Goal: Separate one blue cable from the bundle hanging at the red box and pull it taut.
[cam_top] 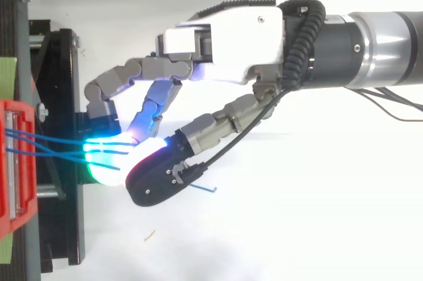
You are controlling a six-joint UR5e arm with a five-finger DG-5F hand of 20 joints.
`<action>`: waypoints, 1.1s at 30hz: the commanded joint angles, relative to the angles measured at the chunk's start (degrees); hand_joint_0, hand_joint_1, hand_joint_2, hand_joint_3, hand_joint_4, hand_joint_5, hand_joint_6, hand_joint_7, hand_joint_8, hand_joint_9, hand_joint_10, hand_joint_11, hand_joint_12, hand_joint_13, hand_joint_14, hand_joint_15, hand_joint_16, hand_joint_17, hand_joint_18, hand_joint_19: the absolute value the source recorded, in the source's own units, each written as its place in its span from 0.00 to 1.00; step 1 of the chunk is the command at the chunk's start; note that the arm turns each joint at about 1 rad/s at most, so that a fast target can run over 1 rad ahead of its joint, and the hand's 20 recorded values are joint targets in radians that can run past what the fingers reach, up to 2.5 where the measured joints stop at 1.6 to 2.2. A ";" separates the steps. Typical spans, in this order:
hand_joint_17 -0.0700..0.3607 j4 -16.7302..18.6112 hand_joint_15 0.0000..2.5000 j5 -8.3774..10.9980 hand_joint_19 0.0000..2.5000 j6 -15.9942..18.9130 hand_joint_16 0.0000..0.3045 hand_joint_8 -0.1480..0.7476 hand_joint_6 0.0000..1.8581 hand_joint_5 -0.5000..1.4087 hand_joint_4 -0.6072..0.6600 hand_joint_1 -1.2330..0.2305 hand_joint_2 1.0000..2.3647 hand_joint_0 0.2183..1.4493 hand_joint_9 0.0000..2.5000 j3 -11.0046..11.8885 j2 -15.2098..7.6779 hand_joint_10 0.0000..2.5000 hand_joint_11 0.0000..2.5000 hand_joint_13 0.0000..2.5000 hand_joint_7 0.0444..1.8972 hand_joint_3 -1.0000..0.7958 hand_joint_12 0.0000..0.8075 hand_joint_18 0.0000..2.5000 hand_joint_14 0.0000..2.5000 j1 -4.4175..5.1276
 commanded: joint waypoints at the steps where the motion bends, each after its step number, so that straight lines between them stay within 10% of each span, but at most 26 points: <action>1: 0.42 0.00 0.17 0.07 0.19 0.01 0.16 0.59 0.33 0.20 0.69 0.35 0.01 0.37 0.38 0.00 0.01 0.00 0.28 0.39 0.64 0.48 0.53 0.37 0.01 0.01; 10: 0.40 0.00 0.18 0.07 0.19 0.09 0.15 0.58 0.44 0.17 0.67 0.31 0.00 0.36 0.38 0.00 0.01 0.01 0.29 0.39 0.52 0.28 0.50 0.37 0.01 0.09; 23: 0.40 0.00 0.19 -0.11 0.21 0.62 0.15 0.58 0.42 0.20 0.65 0.42 0.00 0.31 0.40 0.00 0.09 0.01 0.29 0.40 0.55 0.28 0.50 0.37 0.01 0.01; 33: 0.40 -0.08 0.19 -0.20 0.20 1.68 0.15 0.58 0.45 0.18 0.63 0.31 0.01 0.35 0.38 0.00 0.01 0.01 0.30 0.40 0.56 0.35 0.50 0.38 0.01 0.18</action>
